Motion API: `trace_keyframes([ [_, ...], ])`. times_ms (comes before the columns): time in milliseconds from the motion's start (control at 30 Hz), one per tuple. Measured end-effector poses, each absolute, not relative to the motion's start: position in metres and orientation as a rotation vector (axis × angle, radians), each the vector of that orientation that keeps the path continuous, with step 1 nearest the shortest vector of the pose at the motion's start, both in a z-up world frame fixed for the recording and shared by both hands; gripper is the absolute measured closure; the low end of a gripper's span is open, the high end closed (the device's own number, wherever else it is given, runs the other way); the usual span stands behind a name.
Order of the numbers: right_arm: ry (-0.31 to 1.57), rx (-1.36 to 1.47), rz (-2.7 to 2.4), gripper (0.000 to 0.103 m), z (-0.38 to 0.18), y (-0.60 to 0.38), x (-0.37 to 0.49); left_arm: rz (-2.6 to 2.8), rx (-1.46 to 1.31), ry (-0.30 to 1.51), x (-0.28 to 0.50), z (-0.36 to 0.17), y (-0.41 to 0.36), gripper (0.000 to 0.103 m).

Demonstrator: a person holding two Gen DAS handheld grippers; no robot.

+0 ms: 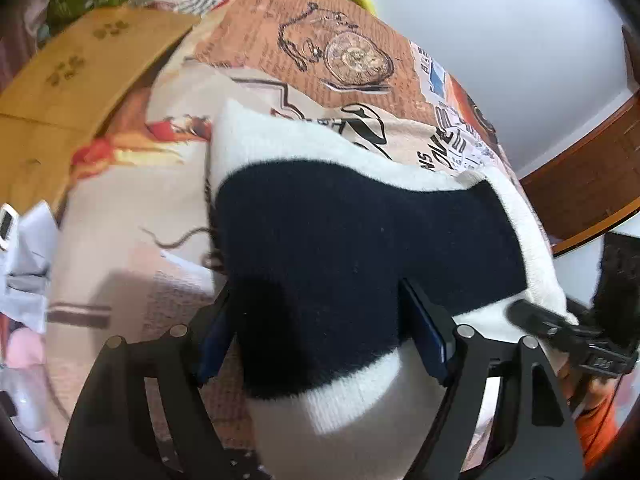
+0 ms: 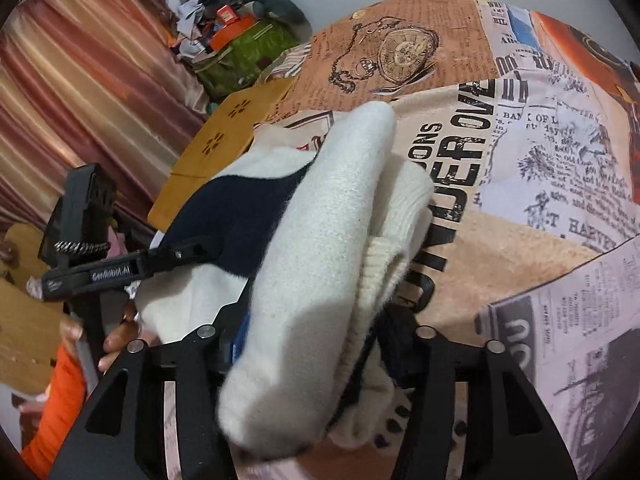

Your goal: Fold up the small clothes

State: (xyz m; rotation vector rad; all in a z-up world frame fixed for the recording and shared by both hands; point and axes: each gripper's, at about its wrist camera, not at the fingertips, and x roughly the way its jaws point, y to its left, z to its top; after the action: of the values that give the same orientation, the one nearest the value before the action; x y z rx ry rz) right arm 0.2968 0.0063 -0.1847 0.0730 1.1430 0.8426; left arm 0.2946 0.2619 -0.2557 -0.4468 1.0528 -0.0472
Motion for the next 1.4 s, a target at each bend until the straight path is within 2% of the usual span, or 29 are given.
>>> trace_keyframes([
  [200,0.983,-0.107,0.826,0.051,-0.138,0.010,0.281,0.068,-0.195,0.938,0.280,-0.202,0.246,0.025],
  [400,0.831,-0.109,0.877,0.051,-0.106,0.034,0.286,0.061,-0.140,0.832,0.271,-0.164,0.236,0.025],
  [500,0.846,-0.117,0.898,0.051,-0.116,0.056,0.297,0.066,-0.137,0.872,0.280,-0.177,0.231,0.025],
  [600,0.931,-0.128,0.897,0.051,-0.145,0.069,0.303,0.072,-0.140,0.977,0.290,-0.213,0.227,0.025],
  [700,0.983,-0.205,0.877,0.051,-0.177,0.066,0.297,0.081,-0.096,1.040,0.290,-0.253,0.219,0.019],
  [967,0.884,-0.268,0.909,0.051,-0.179,0.022,0.259,0.061,-0.145,1.002,0.268,-0.251,0.223,0.019],
  [1233,0.884,-0.225,0.842,0.051,-0.157,-0.006,0.240,0.124,-0.049,0.947,0.227,-0.207,0.206,0.019],
  [1400,0.795,-0.164,0.826,0.050,-0.116,-0.027,0.221,0.153,-0.075,0.817,0.192,-0.149,0.198,0.019],
])
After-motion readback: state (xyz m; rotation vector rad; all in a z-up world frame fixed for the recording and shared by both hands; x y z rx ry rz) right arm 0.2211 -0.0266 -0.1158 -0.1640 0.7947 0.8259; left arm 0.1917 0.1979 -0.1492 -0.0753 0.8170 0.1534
